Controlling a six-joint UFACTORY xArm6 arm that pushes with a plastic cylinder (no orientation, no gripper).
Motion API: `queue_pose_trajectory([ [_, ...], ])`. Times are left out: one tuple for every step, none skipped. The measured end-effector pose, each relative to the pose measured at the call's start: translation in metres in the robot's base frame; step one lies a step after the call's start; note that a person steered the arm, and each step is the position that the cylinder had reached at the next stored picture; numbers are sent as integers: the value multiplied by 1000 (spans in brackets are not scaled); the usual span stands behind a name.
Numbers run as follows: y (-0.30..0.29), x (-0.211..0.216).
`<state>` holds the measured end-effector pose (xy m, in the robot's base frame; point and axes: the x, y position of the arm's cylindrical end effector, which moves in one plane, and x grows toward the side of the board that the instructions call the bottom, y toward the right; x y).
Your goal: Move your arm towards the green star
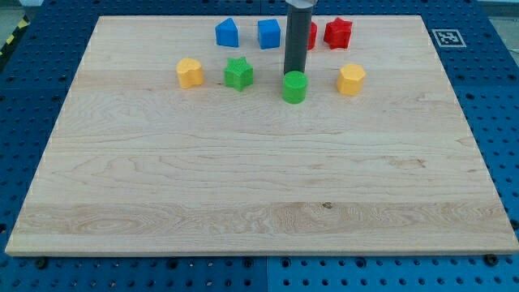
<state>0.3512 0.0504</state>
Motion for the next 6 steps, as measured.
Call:
queue_pose_trajectory([
  [0,30],
  [-1,52],
  [-19,22],
  [-32,-15],
  [-32,-31],
  [-34,-32],
])
